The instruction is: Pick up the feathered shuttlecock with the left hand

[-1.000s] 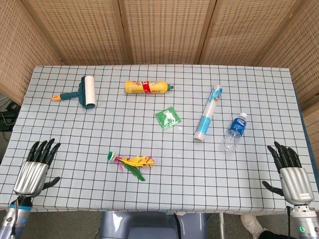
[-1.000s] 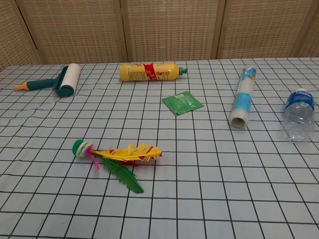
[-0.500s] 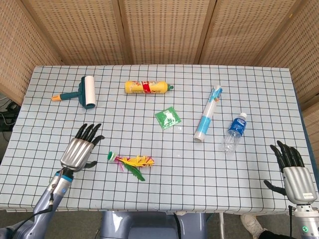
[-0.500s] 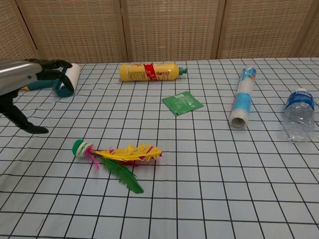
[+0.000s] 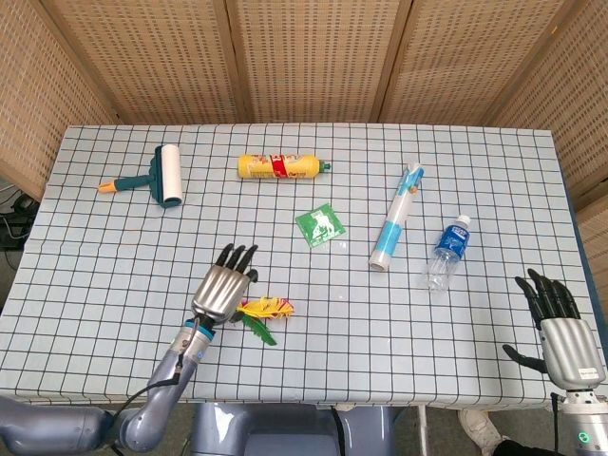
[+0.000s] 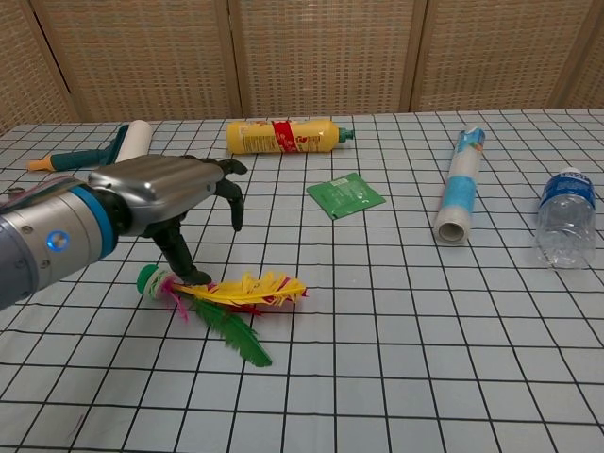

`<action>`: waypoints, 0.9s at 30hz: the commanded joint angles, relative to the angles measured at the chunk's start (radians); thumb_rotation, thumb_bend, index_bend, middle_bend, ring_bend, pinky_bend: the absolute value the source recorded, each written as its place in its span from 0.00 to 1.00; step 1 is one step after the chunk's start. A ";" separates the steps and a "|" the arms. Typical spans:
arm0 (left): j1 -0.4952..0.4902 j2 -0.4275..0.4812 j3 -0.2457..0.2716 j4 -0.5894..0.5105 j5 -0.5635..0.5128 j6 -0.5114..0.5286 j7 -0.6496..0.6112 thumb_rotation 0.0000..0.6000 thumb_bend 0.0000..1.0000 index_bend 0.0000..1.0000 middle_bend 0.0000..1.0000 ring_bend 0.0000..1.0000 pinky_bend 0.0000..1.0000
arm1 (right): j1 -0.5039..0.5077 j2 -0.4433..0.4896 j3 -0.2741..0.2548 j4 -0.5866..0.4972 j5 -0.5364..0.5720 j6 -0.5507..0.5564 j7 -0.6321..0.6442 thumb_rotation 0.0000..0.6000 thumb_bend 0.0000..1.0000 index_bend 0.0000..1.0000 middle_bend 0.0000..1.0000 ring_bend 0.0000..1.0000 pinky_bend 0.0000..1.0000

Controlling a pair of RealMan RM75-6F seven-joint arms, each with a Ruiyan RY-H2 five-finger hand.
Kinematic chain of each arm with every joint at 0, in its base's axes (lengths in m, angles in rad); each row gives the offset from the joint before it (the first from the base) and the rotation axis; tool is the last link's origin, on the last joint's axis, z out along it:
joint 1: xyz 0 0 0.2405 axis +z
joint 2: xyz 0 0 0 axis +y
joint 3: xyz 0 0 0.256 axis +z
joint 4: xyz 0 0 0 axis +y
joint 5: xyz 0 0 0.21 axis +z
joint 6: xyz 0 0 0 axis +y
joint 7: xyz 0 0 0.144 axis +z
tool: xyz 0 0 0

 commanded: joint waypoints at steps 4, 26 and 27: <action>-0.077 -0.158 -0.010 0.105 -0.093 0.107 0.099 1.00 0.18 0.43 0.00 0.00 0.00 | -0.002 0.007 -0.001 -0.001 -0.006 0.006 0.018 1.00 0.07 0.00 0.00 0.00 0.11; -0.097 -0.238 0.048 0.191 -0.089 0.147 0.104 1.00 0.23 0.46 0.00 0.00 0.00 | -0.002 0.005 -0.004 -0.001 -0.013 0.008 0.020 1.00 0.07 0.00 0.00 0.00 0.11; -0.097 -0.240 0.049 0.195 -0.089 0.146 0.102 1.00 0.23 0.46 0.00 0.00 0.00 | -0.002 0.005 -0.004 -0.001 -0.012 0.008 0.022 1.00 0.07 0.00 0.00 0.00 0.11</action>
